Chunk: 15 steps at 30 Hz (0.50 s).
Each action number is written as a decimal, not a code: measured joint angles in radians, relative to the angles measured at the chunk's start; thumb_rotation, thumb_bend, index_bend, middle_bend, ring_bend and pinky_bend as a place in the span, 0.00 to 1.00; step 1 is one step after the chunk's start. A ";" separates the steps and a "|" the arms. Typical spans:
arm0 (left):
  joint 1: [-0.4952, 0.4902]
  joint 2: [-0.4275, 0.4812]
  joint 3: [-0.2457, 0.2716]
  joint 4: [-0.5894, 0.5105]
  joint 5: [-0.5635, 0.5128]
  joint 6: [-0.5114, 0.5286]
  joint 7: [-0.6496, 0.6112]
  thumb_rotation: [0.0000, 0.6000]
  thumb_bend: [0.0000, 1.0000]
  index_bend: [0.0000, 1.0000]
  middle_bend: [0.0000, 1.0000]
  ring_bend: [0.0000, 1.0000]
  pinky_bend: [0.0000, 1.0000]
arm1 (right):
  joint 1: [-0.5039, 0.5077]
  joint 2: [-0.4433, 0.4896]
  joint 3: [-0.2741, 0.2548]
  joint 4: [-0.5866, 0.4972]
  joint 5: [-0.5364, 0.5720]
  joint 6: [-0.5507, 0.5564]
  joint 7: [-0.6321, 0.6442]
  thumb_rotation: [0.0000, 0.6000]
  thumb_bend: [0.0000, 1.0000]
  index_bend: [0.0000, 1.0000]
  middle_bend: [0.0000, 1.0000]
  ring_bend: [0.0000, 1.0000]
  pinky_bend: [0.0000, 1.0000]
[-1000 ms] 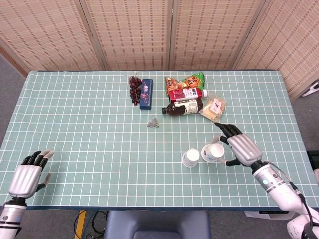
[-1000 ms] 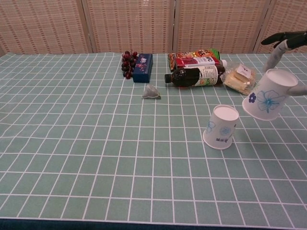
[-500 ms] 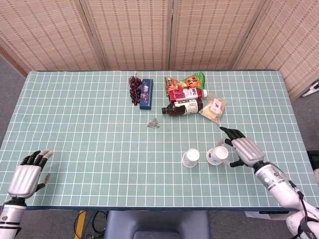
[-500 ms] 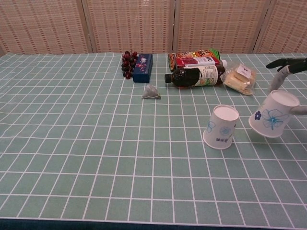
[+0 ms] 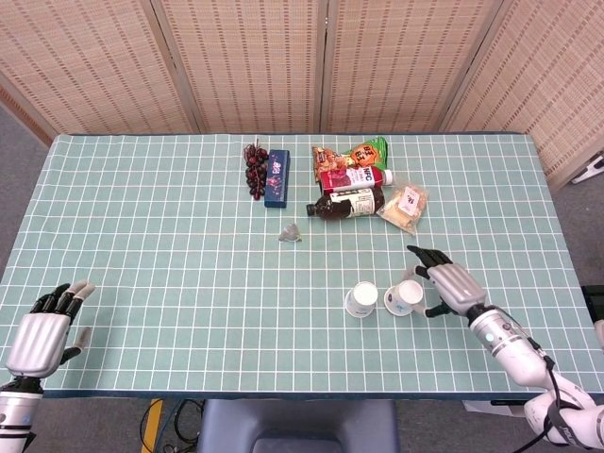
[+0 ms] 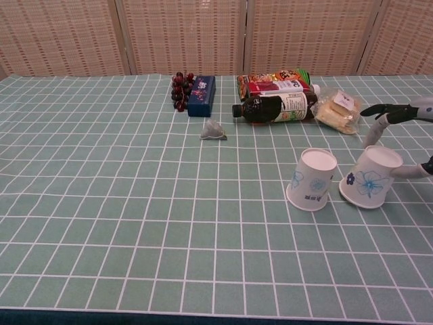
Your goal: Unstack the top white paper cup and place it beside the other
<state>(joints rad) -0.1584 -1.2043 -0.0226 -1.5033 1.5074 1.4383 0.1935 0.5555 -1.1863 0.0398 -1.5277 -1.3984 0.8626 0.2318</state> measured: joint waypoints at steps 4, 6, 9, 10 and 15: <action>0.001 0.002 0.002 -0.002 0.005 0.000 0.001 1.00 0.40 0.19 0.17 0.14 0.21 | 0.005 -0.010 -0.001 0.011 0.006 -0.011 -0.010 1.00 0.26 0.34 0.00 0.00 0.00; 0.001 0.002 0.001 -0.002 0.005 0.000 0.000 1.00 0.39 0.19 0.17 0.14 0.21 | 0.008 -0.010 -0.002 0.012 0.009 -0.022 -0.012 1.00 0.26 0.32 0.00 0.00 0.00; 0.001 0.001 0.000 -0.001 0.004 0.000 0.000 1.00 0.40 0.19 0.17 0.14 0.21 | 0.015 -0.005 -0.005 0.010 0.012 -0.041 -0.011 1.00 0.26 0.18 0.00 0.00 0.00; 0.001 0.001 0.001 0.000 0.004 -0.001 0.000 1.00 0.40 0.19 0.17 0.14 0.21 | 0.016 -0.001 -0.005 0.008 0.012 -0.043 -0.009 1.00 0.26 0.12 0.00 0.00 0.00; 0.000 -0.002 0.000 0.003 0.002 -0.005 0.005 1.00 0.40 0.19 0.17 0.14 0.21 | 0.015 0.029 -0.002 -0.020 0.000 -0.029 0.002 1.00 0.26 0.00 0.00 0.00 0.00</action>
<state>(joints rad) -0.1588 -1.2059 -0.0223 -1.5002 1.5093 1.4333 0.1988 0.5709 -1.1574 0.0377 -1.5479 -1.3985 0.8335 0.2339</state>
